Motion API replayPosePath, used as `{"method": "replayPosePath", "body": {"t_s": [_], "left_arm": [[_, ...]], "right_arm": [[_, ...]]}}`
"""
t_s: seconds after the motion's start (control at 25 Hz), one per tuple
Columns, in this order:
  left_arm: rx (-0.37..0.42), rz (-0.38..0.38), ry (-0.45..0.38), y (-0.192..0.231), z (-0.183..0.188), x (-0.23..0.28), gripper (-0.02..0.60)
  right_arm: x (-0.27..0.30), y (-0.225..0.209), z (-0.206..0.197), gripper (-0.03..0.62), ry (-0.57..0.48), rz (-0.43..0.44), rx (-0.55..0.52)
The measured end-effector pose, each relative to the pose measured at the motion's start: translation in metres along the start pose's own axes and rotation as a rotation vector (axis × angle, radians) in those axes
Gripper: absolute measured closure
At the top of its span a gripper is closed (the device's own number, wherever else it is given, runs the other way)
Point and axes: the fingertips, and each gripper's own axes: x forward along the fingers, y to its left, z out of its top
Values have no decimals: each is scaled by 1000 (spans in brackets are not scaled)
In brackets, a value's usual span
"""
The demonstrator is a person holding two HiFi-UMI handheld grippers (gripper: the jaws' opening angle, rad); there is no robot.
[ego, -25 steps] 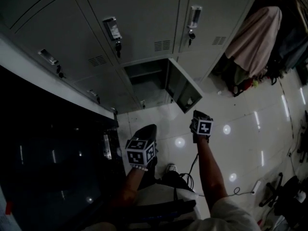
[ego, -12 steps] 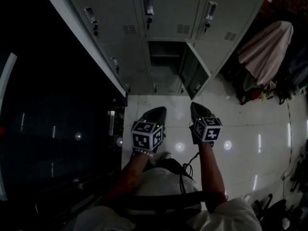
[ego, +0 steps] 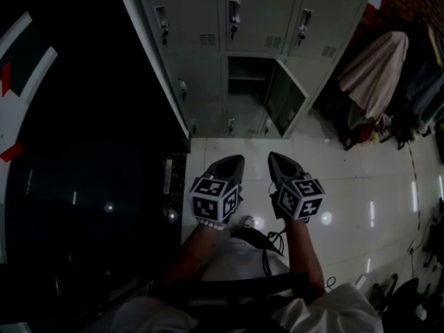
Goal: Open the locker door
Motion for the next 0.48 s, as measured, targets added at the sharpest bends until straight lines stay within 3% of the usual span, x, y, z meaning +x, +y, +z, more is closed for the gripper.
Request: {"method": "replayPosePath", "body": {"t_s": [0.24, 0.48], "left_arm": [[-23, -60, 6, -9, -34, -71, 584], [-51, -102, 50, -32, -77, -112, 584]], "right_arm": [[-45, 74, -40, 588, 17, -38, 17], [-99, 103, -69, 588, 26, -89, 37]]}}
